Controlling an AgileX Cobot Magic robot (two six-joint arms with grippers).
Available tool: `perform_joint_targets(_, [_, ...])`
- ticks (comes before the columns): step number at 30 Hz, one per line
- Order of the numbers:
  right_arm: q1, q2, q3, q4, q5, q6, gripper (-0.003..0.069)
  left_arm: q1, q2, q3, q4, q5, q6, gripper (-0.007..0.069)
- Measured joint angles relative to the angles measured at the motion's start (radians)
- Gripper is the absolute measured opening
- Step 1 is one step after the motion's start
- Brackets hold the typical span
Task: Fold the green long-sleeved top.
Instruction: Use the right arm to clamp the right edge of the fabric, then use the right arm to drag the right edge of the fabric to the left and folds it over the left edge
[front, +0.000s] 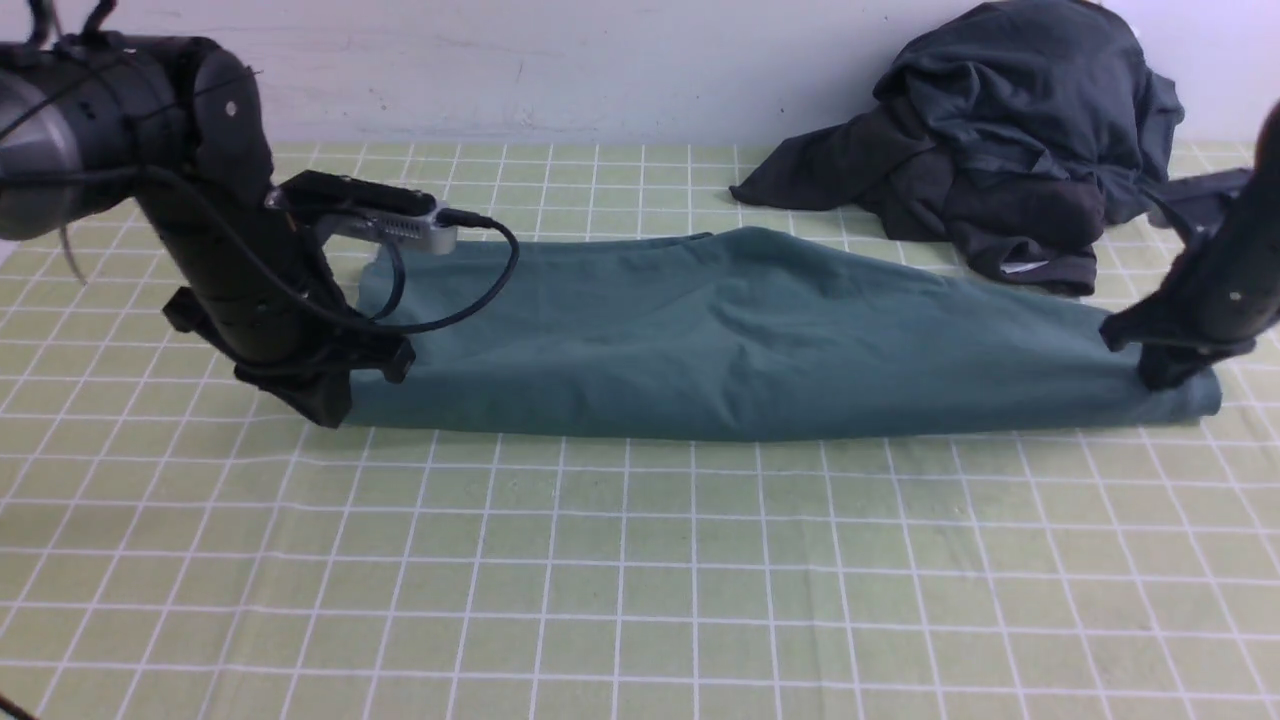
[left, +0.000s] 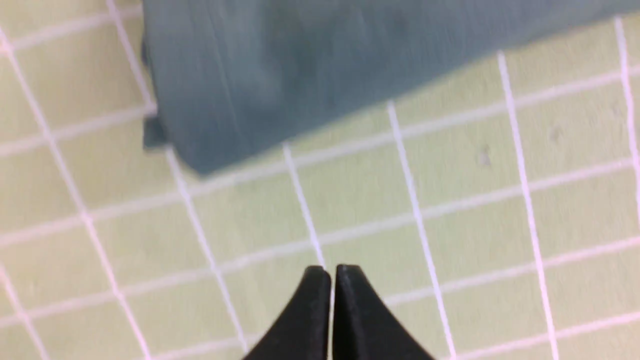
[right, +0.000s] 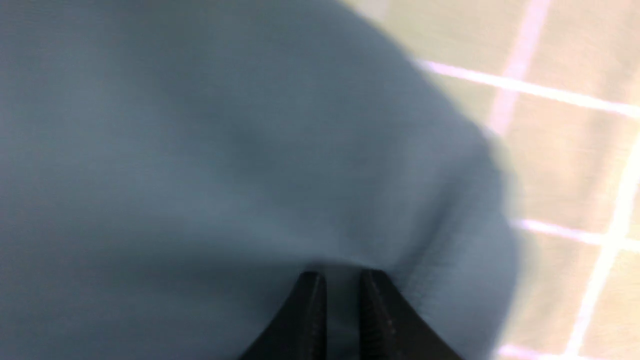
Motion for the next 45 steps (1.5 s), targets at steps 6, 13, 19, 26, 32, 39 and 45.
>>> perform_joint_targets(6, [-0.114,-0.028,-0.026,0.092,0.007,0.133,0.0106,0.000,-0.360,0.183,0.009,-0.089,-0.013,-0.0003])
perform_joint_targets(13, [-0.148,-0.066,-0.028,0.318,0.134,0.037,0.0217,0.000,-0.744,0.437,0.038,-0.160,-0.016,-0.0003])
perform_joint_targets(19, [-0.149,-0.055,-0.007,0.327,0.152,0.055,0.0395,0.000,-1.053,0.715,0.086,-0.321,-0.019,-0.0003])
perform_joint_targets(26, [-0.142,0.003,-0.005,0.365,0.120,0.074,0.0437,0.000,-1.203,0.842,0.090,-0.434,-0.053,-0.0003])
perform_joint_targets(32, [-0.109,0.025,-0.005,0.459,0.100,0.045,0.0227,0.000,-1.153,0.852,0.091,-0.456,-0.049,-0.0003])
perform_joint_targets(39, [-0.113,-0.012,-0.003,0.344,0.124,0.012,0.0041,0.000,-1.136,0.853,0.068,-0.465,-0.049,-0.0003])
perform_joint_targets(45, [-0.142,-0.137,0.001,0.087,0.137,0.033,0.0041,0.000,-1.136,0.854,0.026,-0.476,-0.048,-0.0003])
